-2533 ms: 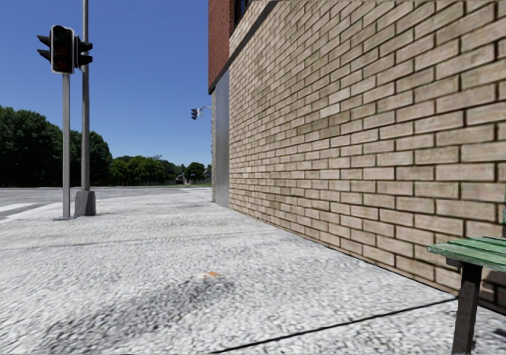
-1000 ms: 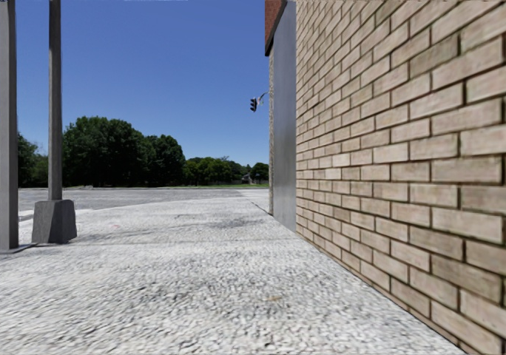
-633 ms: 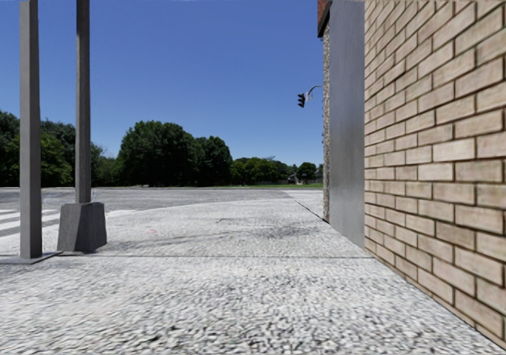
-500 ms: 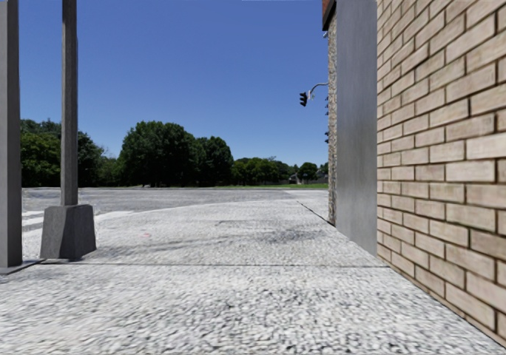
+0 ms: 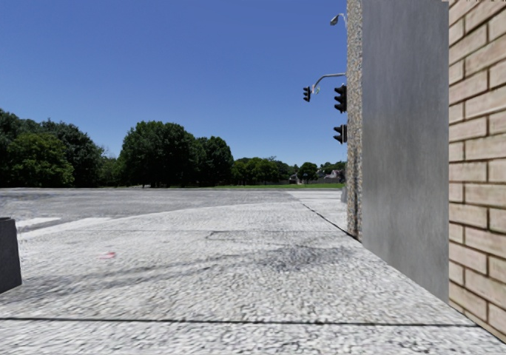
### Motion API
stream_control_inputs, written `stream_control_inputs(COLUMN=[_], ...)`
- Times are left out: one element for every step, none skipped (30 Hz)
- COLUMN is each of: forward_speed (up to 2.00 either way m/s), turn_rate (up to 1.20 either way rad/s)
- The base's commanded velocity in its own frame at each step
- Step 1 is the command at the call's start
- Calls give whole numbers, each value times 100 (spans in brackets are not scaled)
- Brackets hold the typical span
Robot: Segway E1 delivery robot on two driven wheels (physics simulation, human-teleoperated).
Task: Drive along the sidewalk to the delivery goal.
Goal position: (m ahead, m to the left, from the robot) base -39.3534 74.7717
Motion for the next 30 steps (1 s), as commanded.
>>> stream_control_inputs(forward_speed=[200,200,200,200,200,200,200,200,200,200,200,200,200,200,200,200,200,200,200,200,200,200,200,200,200,200,200,200,200,200], turn_rate=[0,0,0,0,0,12,23,29,29,32,33,34,34,35,39,39,42,46,47,48,48,48,48,48,48,48,48,50,62,70])
